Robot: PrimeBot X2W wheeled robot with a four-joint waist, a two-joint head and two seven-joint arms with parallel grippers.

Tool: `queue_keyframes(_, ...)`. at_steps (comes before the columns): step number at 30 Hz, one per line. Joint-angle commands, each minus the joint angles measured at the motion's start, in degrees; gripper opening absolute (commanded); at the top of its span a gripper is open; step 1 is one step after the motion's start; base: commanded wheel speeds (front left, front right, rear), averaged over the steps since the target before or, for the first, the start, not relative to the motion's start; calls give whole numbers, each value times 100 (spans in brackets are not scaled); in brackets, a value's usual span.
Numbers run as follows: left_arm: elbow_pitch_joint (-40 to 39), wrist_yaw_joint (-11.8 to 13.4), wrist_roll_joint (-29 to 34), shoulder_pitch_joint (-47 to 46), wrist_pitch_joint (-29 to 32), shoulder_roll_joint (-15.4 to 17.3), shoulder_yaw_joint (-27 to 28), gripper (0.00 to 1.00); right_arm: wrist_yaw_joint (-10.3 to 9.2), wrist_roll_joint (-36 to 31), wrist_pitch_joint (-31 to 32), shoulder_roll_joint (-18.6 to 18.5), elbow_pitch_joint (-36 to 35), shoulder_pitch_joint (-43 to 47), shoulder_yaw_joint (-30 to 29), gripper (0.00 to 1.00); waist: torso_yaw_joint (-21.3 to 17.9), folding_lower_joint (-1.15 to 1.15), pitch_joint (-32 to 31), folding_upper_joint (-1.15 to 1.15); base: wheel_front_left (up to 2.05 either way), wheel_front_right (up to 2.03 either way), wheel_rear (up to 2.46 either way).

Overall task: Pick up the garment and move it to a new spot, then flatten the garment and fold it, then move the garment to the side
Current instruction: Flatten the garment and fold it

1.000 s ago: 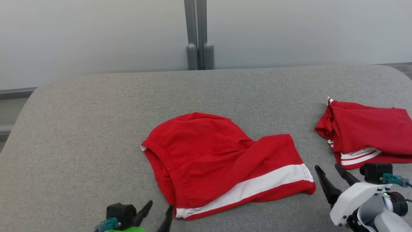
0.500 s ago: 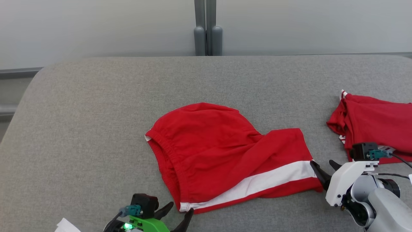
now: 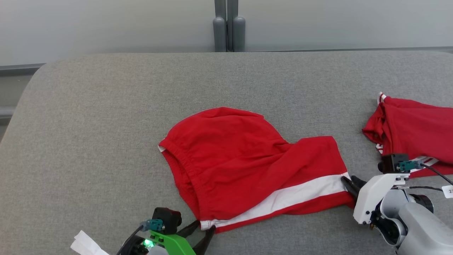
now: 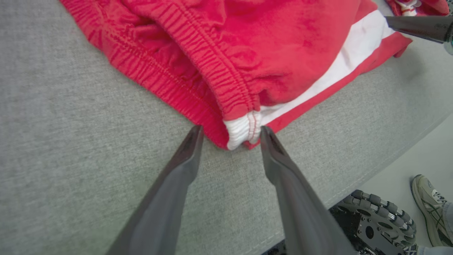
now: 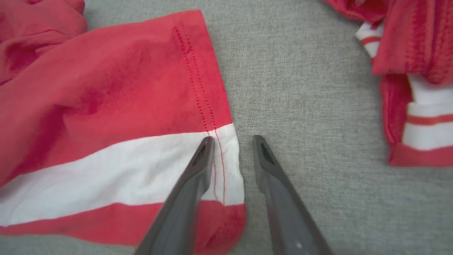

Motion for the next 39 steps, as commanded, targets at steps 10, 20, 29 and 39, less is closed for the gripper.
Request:
queue_keyframes(10, 131, -15, -330, -74, -317, 208, -199, 0, -2, 314, -828, -120, -120, 15, 349, 0, -15, 0, -248, 0, 0, 0, 0)
queue_keyframes(20, -789, 43, -439, 108, -551, 635, 13, 0, -2, 950, -1520, -635, -1396, 412, 523, 0, -7, 0, -450, 0, 0, 0, 0)
queue_keyframes(29, -1701, 97, -346, -1111, -89, 1098, 450, 0, -1, 1028, -1466, -875, -2324, -385, 533, 0, -126, 0, 163, 0, 0, 0, 0)
queue_keyframes(39, -697, -14, -1352, -3986, 1102, 1154, 677, 0, -1, 1601, -915, -880, -1946, -2972, 740, 0, -239, 0, 1593, 0, 0, 0, 0)
